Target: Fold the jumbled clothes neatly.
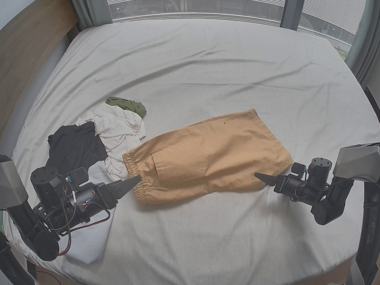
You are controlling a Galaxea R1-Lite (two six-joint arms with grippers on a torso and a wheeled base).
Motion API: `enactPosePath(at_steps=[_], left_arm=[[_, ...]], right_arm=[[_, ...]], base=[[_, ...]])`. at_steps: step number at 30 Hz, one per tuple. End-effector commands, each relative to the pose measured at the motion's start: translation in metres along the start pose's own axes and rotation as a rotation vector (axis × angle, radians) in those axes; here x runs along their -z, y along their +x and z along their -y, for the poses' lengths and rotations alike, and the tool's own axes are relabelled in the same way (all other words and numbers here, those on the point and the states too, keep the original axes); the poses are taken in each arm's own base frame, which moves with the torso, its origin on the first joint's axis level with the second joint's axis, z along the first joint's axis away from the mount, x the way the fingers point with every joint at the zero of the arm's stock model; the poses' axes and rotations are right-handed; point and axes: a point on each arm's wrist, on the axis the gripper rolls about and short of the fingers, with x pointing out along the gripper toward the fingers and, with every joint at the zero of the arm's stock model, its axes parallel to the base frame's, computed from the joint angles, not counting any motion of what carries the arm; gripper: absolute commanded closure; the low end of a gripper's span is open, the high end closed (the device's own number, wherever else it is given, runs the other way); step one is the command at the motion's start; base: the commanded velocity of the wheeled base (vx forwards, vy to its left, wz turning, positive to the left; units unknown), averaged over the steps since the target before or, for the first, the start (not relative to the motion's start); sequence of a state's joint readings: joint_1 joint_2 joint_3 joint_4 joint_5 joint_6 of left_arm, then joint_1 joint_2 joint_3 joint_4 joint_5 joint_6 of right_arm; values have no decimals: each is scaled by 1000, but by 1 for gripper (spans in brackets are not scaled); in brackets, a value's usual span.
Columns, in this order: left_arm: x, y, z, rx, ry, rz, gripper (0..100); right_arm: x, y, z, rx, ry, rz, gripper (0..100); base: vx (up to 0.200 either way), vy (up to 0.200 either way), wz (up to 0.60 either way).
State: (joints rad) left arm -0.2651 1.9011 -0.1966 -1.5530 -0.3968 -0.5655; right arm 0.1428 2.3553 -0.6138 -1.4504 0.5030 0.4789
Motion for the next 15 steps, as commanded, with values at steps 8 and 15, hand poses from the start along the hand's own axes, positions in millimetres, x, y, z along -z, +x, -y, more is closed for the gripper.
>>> enactPosePath(at_steps=[8,15], left_arm=[[-1,0,0,1,-1,4,0],[-1,0,0,1,-2,4,0]], right_arm=[[2,32,-3,4,-10,0,0],[6,46,-6,-7,-8,16,0]], base=[[0,0,0],[0,0,0]])
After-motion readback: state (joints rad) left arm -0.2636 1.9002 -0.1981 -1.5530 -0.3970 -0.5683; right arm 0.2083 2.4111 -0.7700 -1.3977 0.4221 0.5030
